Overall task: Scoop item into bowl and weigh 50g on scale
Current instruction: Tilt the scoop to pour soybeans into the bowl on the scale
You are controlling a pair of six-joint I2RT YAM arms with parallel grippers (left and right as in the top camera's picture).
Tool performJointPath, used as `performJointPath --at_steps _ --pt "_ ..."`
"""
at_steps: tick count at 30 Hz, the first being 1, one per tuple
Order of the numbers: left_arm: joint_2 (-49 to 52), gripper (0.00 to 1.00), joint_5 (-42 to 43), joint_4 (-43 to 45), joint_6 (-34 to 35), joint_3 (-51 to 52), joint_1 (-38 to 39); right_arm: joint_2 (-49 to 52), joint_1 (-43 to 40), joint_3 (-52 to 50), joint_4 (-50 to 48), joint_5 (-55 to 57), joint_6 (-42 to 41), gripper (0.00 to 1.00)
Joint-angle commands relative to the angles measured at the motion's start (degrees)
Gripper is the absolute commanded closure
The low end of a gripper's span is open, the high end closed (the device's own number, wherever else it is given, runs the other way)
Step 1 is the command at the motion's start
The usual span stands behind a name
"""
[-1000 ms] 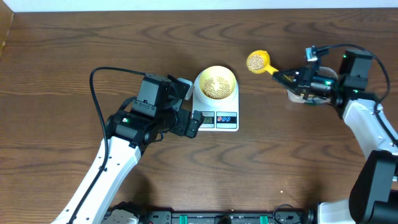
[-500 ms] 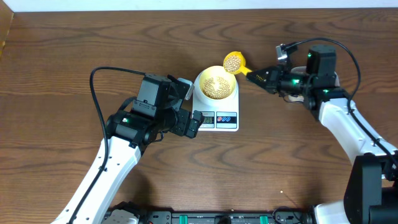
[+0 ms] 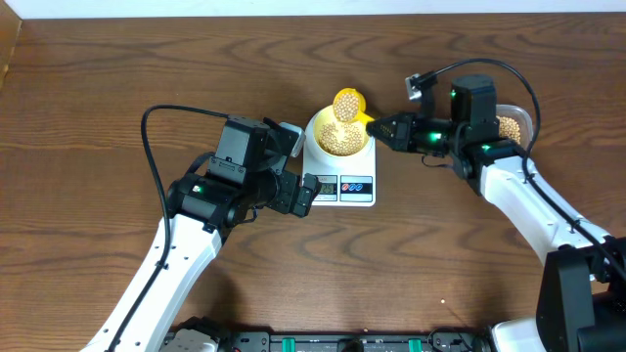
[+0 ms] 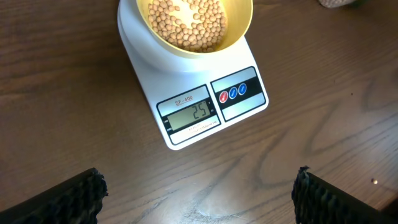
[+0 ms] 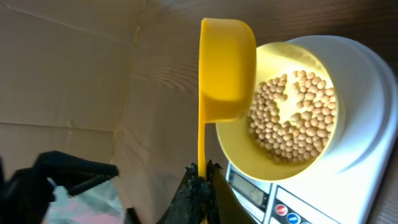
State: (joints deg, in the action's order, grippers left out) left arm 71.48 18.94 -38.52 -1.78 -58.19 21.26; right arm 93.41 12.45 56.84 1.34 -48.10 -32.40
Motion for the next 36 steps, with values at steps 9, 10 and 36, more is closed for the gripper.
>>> performJointPath --at_steps 9,10,36 --pt "0.00 0.02 -0.46 0.04 -0.76 -0.04 -0.20 -3.50 4.37 3.76 11.76 16.06 11.80 0.98" --pt "0.00 0.02 -0.46 0.04 -0.76 -0.04 -0.20 -3.65 4.68 4.04 12.44 16.85 12.37 0.99" --pt "0.00 0.02 -0.46 0.04 -0.79 -0.04 -0.20 -3.93 10.14 4.70 12.17 28.06 23.28 0.98"
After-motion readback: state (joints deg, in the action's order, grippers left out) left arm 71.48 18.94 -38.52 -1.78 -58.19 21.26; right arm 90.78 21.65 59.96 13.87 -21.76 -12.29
